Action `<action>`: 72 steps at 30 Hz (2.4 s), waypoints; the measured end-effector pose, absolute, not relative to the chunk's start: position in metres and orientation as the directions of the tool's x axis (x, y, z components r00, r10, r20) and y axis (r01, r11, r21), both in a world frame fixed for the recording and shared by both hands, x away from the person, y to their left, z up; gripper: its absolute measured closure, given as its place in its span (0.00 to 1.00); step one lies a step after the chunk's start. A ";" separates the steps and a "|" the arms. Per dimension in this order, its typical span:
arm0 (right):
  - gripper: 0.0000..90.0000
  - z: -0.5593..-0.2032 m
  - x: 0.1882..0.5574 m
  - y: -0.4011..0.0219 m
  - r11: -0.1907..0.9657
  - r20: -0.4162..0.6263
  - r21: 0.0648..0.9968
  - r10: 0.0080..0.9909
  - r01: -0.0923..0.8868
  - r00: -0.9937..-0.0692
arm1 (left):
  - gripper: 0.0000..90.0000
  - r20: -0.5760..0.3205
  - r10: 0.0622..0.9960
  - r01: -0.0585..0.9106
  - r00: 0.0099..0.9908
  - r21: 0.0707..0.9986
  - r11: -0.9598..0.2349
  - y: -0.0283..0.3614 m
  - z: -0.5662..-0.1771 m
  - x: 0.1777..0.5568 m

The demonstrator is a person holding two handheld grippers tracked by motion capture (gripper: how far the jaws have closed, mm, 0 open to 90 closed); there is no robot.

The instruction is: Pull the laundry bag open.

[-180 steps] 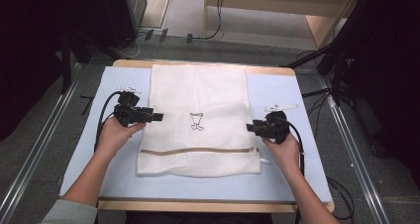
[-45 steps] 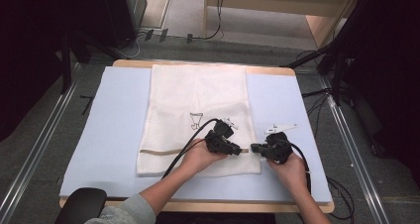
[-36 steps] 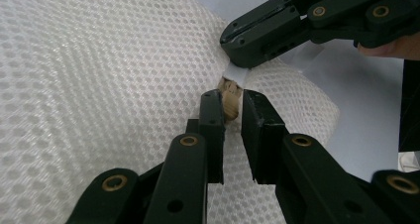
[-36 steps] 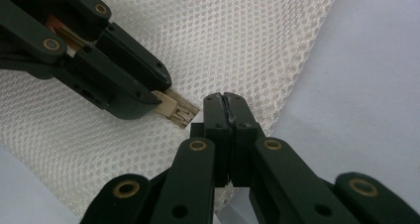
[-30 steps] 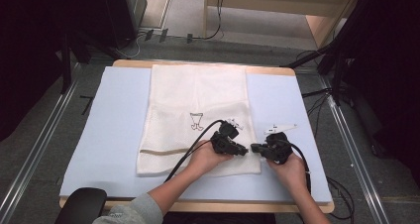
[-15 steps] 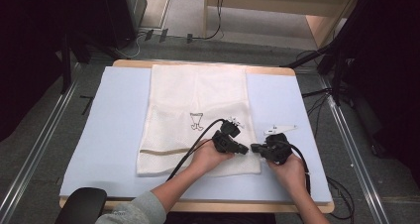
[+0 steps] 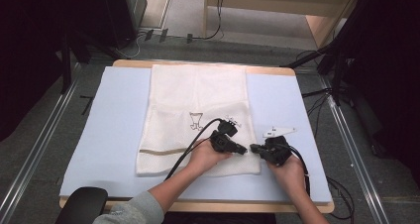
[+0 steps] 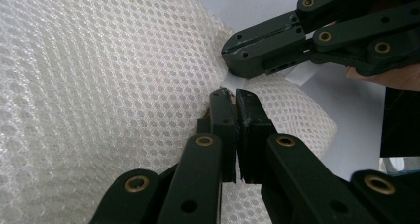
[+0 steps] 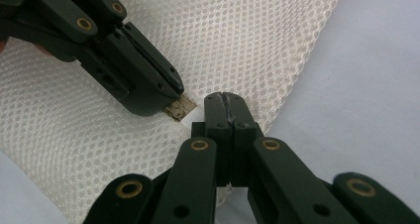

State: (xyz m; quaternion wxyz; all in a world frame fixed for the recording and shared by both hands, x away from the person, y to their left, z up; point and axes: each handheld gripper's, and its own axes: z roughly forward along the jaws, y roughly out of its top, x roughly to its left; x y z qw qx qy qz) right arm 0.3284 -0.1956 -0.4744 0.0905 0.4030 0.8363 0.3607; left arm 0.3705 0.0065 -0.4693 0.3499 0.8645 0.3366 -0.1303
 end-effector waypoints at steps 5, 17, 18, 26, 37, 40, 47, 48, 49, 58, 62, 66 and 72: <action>1.00 -0.474 0.328 -0.194 0.419 0.138 0.675 0.737 0.607 -0.661 | 0.99 -0.475 0.492 0.684 0.729 0.505 -0.526 0.008 -0.471 0.373; 1.00 -0.474 0.324 -0.194 0.430 0.152 0.673 0.716 0.602 -0.681 | 0.99 -0.509 0.488 0.705 0.709 0.496 -0.507 0.011 -0.472 0.376; 1.00 -0.474 0.324 -0.193 0.438 0.141 0.675 0.713 0.593 -0.686 | 0.99 -0.512 0.488 0.706 0.707 0.490 -0.510 0.012 -0.471 0.376; 1.00 -0.474 0.324 -0.194 0.441 0.136 0.676 0.713 0.591 -0.687 | 0.99 -0.517 0.504 0.722 0.692 0.478 -0.501 0.044 -0.465 0.381; 1.00 -0.476 0.325 -0.197 0.425 0.159 0.682 0.708 0.595 -0.688 | 0.99 -0.495 0.486 0.694 0.720 0.500 -0.518 0.059 -0.456 0.376; 1.00 -0.476 0.325 -0.197 0.424 0.159 0.686 0.705 0.591 -0.691 | 0.99 -0.486 0.486 0.687 0.727 0.507 -0.521 0.063 -0.455 0.374; 1.00 -0.477 0.326 -0.199 0.410 0.184 0.682 0.706 0.606 -0.684 | 0.99 -0.488 0.480 0.684 0.729 0.515 -0.516 0.073 -0.453 0.372; 1.00 -0.477 0.326 -0.199 0.411 0.182 0.682 0.706 0.605 -0.684 | 0.99 -0.486 0.479 0.682 0.731 0.514 -0.520 0.074 -0.452 0.372; 1.00 -0.476 0.326 -0.198 0.413 0.179 0.683 0.705 0.603 -0.686 | 0.99 -0.483 0.480 0.681 0.732 0.515 -0.521 0.074 -0.451 0.371; 1.00 -0.477 0.326 -0.198 0.411 0.182 0.683 0.704 0.604 -0.686 | 0.99 -0.487 0.467 0.675 0.738 0.513 -0.530 0.078 -0.450 0.368; 1.00 -0.476 0.326 -0.198 0.411 0.181 0.681 0.707 0.606 -0.683 | 0.99 -0.489 0.477 0.683 0.730 0.505 -0.528 0.080 -0.452 0.369; 1.00 -0.476 0.326 -0.198 0.414 0.178 0.680 0.708 0.605 -0.684 | 0.99 -0.502 0.477 0.692 0.721 0.498 -0.523 0.082 -0.454 0.369; 1.00 -0.476 0.325 -0.197 0.418 0.175 0.676 0.709 0.607 -0.683 | 0.99 -0.512 0.476 0.698 0.715 0.496 -0.516 0.093 -0.449 0.370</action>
